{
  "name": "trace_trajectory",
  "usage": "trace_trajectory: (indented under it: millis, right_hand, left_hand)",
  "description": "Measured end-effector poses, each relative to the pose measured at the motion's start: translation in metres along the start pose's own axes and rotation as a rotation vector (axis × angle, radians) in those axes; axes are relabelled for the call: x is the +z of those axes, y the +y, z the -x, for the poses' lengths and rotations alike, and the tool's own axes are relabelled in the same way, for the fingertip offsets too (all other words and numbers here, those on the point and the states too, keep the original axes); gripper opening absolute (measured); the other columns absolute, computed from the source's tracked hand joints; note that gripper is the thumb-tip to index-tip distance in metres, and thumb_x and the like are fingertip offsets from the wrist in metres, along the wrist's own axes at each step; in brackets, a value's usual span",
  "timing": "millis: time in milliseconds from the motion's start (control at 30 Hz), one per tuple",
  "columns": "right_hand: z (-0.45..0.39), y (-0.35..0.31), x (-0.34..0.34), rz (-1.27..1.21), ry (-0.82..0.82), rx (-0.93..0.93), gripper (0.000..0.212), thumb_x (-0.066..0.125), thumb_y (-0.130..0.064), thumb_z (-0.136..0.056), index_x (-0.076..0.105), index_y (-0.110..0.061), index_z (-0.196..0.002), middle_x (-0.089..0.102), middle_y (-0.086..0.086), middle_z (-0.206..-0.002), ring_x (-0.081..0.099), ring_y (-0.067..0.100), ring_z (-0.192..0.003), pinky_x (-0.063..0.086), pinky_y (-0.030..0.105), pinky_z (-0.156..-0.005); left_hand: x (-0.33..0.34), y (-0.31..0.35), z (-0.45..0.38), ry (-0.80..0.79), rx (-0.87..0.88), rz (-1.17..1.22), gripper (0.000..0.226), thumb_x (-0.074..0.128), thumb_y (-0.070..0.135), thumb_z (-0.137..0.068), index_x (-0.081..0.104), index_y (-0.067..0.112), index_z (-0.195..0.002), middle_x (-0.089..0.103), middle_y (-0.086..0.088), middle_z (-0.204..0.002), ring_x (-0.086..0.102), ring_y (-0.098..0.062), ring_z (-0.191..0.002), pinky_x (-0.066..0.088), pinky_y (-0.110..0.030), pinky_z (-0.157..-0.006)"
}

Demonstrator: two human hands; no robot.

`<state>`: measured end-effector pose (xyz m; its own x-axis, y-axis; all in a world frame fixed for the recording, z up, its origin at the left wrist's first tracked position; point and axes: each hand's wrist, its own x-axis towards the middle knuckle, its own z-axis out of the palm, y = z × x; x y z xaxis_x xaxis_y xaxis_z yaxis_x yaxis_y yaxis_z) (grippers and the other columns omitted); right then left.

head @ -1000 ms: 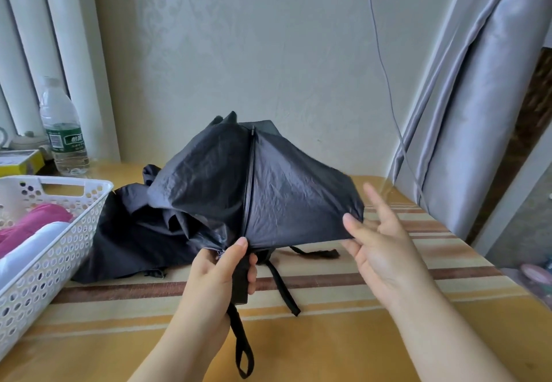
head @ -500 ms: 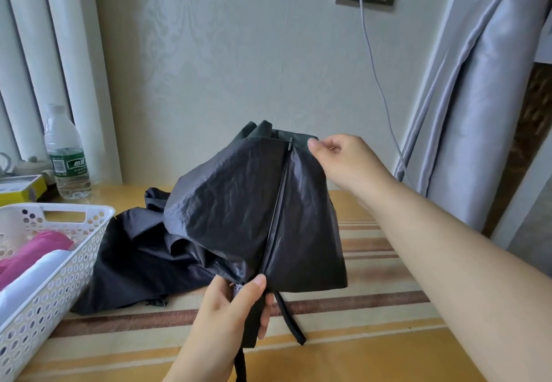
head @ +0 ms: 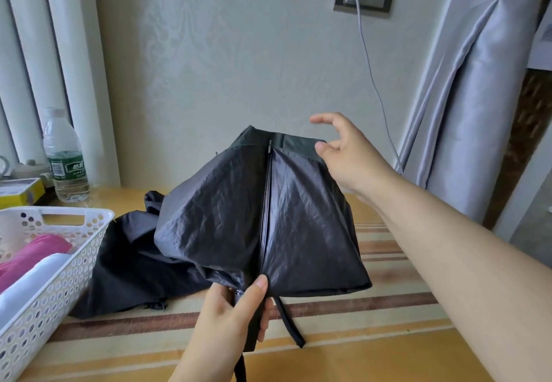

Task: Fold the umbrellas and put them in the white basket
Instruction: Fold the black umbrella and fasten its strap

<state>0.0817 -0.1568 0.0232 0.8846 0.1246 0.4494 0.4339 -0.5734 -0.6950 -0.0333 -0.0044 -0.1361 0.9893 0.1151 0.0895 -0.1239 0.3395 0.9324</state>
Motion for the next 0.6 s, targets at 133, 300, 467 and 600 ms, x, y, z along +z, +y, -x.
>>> trace_trajectory:
  millis: [133, 300, 467, 600]
  right_hand:
    - [-0.007, -0.024, -0.016, -0.023, -0.222, 0.067, 0.021, 0.049, -0.013, -0.098, 0.061, -0.029, -0.106, 0.057, 0.002, -0.08, 0.051, 0.017, -0.068, 0.043, 0.025, -0.055]
    - [-0.008, -0.031, -0.021, 0.11, -0.307, 0.077, 0.009, 0.061, -0.028, -0.094, 0.064, -0.02, -0.098, 0.064, -0.006, -0.08, 0.06, 0.006, -0.063, 0.048, 0.015, -0.047]
    - [-0.004, -0.022, -0.021, 0.082, -0.346, 0.066, 0.016, 0.061, -0.023, -0.095, 0.065, -0.015, -0.081, 0.06, -0.01, -0.058, 0.054, 0.004, -0.052, 0.045, 0.016, -0.051]
    - [-0.005, -0.013, -0.019, -0.037, -0.229, 0.094, 0.02, 0.059, -0.023, -0.096, 0.067, -0.006, -0.089, 0.06, 0.002, -0.074, 0.053, 0.013, -0.067, 0.04, 0.025, -0.067]
  left_hand:
    - [0.0, 0.005, 0.001, -0.02, 0.047, -0.052, 0.047, 0.074, 0.036, -0.07, 0.051, -0.004, -0.078, 0.055, -0.02, -0.058, 0.045, -0.027, -0.048, 0.036, -0.037, -0.052]
    - [-0.001, 0.002, 0.0, -0.016, 0.071, -0.136, 0.039, 0.069, 0.026, -0.086, 0.05, -0.006, -0.076, 0.052, -0.018, -0.051, 0.046, -0.026, -0.047, 0.037, -0.028, -0.049]
    - [-0.004, 0.001, -0.001, 0.016, 0.059, -0.132, 0.028, 0.06, 0.015, -0.091, 0.05, -0.01, -0.084, 0.052, -0.015, -0.052, 0.047, -0.022, -0.044, 0.035, -0.025, -0.042]
    - [-0.002, 0.006, 0.0, 0.016, 0.044, -0.084, 0.025, 0.06, 0.015, -0.09, 0.049, -0.007, -0.084, 0.054, -0.016, -0.055, 0.046, -0.022, -0.045, 0.034, -0.027, -0.042]
